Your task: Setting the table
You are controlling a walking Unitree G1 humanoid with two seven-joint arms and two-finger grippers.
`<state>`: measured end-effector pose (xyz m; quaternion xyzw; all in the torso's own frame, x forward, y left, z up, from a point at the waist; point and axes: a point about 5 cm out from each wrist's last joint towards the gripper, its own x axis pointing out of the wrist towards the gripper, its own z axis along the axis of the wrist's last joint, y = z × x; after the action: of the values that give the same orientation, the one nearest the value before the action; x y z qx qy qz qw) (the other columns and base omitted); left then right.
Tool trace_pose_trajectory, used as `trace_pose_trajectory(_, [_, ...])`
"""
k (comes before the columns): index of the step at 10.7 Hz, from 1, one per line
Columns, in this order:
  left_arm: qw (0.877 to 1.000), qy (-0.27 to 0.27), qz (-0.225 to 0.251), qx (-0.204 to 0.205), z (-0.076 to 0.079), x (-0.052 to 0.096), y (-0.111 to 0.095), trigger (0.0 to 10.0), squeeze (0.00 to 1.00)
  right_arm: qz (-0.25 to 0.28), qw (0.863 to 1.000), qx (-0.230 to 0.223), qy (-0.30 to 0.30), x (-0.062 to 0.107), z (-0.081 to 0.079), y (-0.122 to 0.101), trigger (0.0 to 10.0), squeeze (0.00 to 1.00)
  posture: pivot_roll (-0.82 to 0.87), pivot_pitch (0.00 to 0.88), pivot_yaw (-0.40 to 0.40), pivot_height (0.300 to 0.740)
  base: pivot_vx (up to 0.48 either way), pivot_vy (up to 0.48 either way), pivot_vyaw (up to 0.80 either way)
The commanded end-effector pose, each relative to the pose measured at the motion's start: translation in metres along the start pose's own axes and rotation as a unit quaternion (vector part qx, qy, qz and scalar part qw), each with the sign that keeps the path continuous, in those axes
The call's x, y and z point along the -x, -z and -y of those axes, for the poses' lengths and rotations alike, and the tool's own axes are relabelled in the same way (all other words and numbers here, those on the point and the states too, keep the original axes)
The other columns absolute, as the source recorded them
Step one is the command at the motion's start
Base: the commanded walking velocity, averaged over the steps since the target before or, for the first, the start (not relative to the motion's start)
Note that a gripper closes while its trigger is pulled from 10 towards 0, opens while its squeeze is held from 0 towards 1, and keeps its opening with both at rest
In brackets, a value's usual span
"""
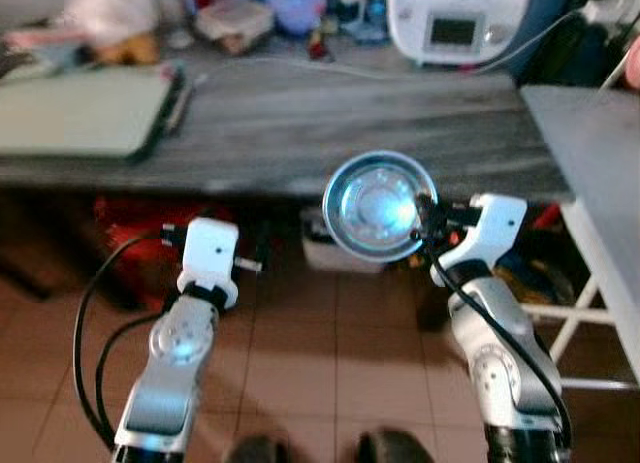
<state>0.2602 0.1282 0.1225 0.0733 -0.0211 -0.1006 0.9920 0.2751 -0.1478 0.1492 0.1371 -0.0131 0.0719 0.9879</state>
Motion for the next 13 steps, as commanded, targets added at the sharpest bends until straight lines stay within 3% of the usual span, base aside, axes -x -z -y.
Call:
trace_pose_trajectory(1, [1.0,0.008,0.008,0.001,0.004,-0.001,-0.004,10.0,0.0,0.011,1.0,0.005,0.008,-0.001,0.005,-0.004,10.0,0.0,-0.04,0.105,0.024,0.74,0.48,0.0,0.0])
trace_pose_trajectory(3, [1.0,0.01,0.009,0.001,0.005,0.0,-0.004,10.0,0.0,0.022,0.999,0.015,0.042,-0.009,0.011,-0.008,10.0,0.0,-0.04,0.107,0.019,0.74,0.474,0.0,0.0])
trace_pose_trajectory(6, [0.999,-0.006,0.014,0.031,0.003,0.002,-0.004,10.0,0.0,-0.01,0.995,-0.021,0.095,-0.016,0.025,0.003,10.0,0.0,-0.03,0.11,0.011,0.74,0.312,0.0,0.0])
trace_pose_trajectory(7, [0.998,-0.033,-0.004,0.045,-0.004,0.003,0.001,10.0,0.0,-0.037,0.995,-0.036,0.091,-0.022,0.023,0.012,10.0,0.0,-0.03,0.113,0.012,0.74,0.0,0.0,0.0])
trace_pose_trajectory(10, [0.996,-0.082,-0.026,0.028,-0.021,0.007,0.007,10.0,0.0,-0.08,0.99,-0.065,0.092,-0.029,0.016,0.028,10.0,0.0,-0.02,0.133,0.013,0.74,0.0,0.0,0.0])
trace_pose_trajectory(13, [0.997,-0.052,-0.027,0.045,-0.011,0.009,0.006,10.0,0.0,-0.158,0.98,-0.081,0.086,-0.047,0.006,0.044,10.0,0.0,-0.02,0.141,0.012,0.74,0.0,0.0,0.0])
